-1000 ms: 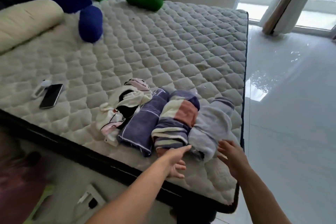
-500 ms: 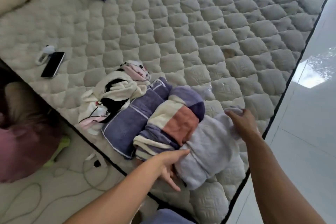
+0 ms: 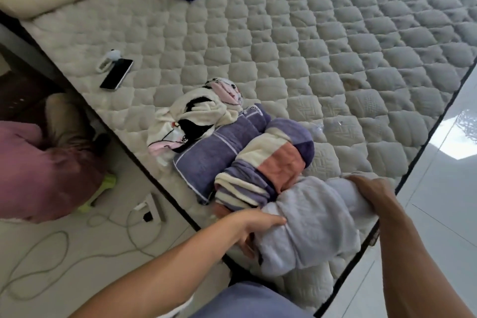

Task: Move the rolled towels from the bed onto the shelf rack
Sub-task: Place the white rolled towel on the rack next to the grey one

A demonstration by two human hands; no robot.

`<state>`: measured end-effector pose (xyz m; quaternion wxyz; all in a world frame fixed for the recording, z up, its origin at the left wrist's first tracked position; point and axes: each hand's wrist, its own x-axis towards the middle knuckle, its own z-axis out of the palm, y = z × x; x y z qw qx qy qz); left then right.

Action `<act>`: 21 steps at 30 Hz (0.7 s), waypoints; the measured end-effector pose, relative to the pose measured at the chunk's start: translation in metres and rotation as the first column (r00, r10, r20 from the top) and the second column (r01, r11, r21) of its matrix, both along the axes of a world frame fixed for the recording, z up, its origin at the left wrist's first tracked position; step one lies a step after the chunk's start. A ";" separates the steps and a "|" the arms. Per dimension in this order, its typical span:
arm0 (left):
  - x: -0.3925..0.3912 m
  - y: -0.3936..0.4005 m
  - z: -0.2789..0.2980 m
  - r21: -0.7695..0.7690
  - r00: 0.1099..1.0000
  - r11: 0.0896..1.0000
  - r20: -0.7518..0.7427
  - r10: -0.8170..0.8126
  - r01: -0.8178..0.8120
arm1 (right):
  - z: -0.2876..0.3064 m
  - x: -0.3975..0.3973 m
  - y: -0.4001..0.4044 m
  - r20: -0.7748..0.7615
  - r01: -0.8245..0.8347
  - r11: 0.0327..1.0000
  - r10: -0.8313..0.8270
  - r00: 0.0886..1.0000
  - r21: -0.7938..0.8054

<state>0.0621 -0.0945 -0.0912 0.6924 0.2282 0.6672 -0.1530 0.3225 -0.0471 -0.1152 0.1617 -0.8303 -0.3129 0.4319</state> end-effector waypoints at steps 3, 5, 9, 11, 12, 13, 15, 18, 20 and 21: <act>-0.035 -0.027 0.019 0.183 1.000 0.983 -0.025 -0.005 0.010 | 0.009 -0.030 -0.029 -0.030 0.086 0.996 -0.087 0.996 -0.006; -0.065 -0.052 0.030 0.267 0.999 0.964 -0.048 0.012 0.001 | 0.013 -0.058 -0.050 -0.083 0.064 0.998 -0.064 0.994 -0.011; -0.146 -0.117 0.063 0.395 0.984 0.912 -0.083 0.156 -0.111 | 0.018 -0.133 -0.095 -0.187 0.019 1.000 -0.022 0.982 -0.014; -0.196 -0.160 0.080 0.452 0.946 0.856 -0.073 0.316 -0.251 | 0.032 -0.183 -0.117 -0.253 -0.047 0.999 0.047 0.966 0.008; -0.222 -0.184 0.089 0.486 0.906 0.804 -0.055 0.419 -0.342 | 0.038 -0.208 -0.127 -0.294 -0.081 0.996 0.090 0.952 0.043; -0.250 -0.208 0.097 0.527 0.845 0.723 -0.017 0.535 -0.447 | 0.049 -0.235 -0.136 -0.341 -0.113 0.991 0.129 0.931 0.067; -0.303 -0.259 0.108 0.594 0.652 0.481 0.100 0.752 -0.645 | 0.066 -0.289 -0.155 -0.396 -0.231 0.966 0.257 0.882 0.112; -0.368 -0.341 0.125 0.690 0.350 0.100 0.231 0.908 -0.717 | 0.089 -0.381 -0.193 -0.538 -0.445 0.889 0.430 0.725 0.110; -0.404 -0.396 0.134 0.752 0.176 -0.103 0.282 0.943 -0.651 | 0.102 -0.443 -0.231 -0.587 -0.559 0.814 0.533 0.609 0.160; -0.419 -0.423 0.138 0.763 0.091 -0.211 0.333 0.939 -0.610 | 0.106 -0.473 -0.250 -0.583 -0.617 0.768 0.585 0.564 0.173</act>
